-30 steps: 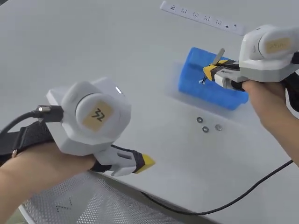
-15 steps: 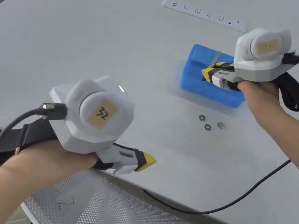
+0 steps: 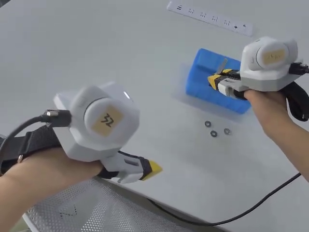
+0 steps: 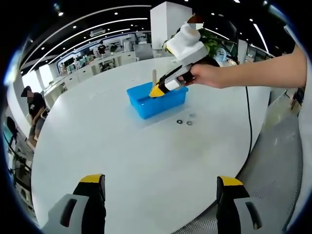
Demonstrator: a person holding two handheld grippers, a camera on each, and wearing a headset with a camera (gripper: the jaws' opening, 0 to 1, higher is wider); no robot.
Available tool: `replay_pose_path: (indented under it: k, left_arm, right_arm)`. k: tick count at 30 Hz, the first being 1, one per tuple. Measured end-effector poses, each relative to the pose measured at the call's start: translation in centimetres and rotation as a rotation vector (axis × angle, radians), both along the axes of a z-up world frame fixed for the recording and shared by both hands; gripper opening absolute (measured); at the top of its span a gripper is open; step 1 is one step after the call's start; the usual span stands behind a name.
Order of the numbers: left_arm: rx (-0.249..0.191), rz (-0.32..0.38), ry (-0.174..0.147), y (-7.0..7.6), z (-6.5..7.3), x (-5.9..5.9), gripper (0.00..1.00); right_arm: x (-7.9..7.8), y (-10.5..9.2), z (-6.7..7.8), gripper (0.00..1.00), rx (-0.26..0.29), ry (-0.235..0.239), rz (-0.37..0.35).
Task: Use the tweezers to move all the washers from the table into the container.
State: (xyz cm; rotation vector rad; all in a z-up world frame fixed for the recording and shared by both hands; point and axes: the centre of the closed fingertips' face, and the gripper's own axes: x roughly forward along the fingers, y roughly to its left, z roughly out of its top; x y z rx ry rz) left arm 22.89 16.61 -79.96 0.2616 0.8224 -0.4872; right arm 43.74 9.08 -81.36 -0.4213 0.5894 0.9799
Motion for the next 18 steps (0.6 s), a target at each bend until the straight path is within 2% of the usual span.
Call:
replay_pose_path:
  k: [7, 10, 14, 18]
  left_arm:
    - [0.0, 0.0, -0.002, 0.0, 0.0, 0.1, 0.97]
    - [-0.005, -0.001, -0.002, 0.0, 0.1, 0.1, 0.97]
    - [0.001, -0.007, -0.003, 0.0, 0.1, 0.0, 0.97]
    - [0.003, -0.013, 0.006, -0.1, 0.0, -0.2, 0.97]
  right_arm:
    - [-0.3, -0.3, 2.0, 0.03, 0.038, -0.018, -0.016]
    - [-1.3, -0.4, 3.8, 0.03, 0.075, -0.034, -0.018]
    - [-2.0, -1.5, 5.1, 0.03, 0.099, -0.05, -0.034]
    - [-3.8, -1.6, 6.0, 0.03, 0.126, -0.037, -0.03]
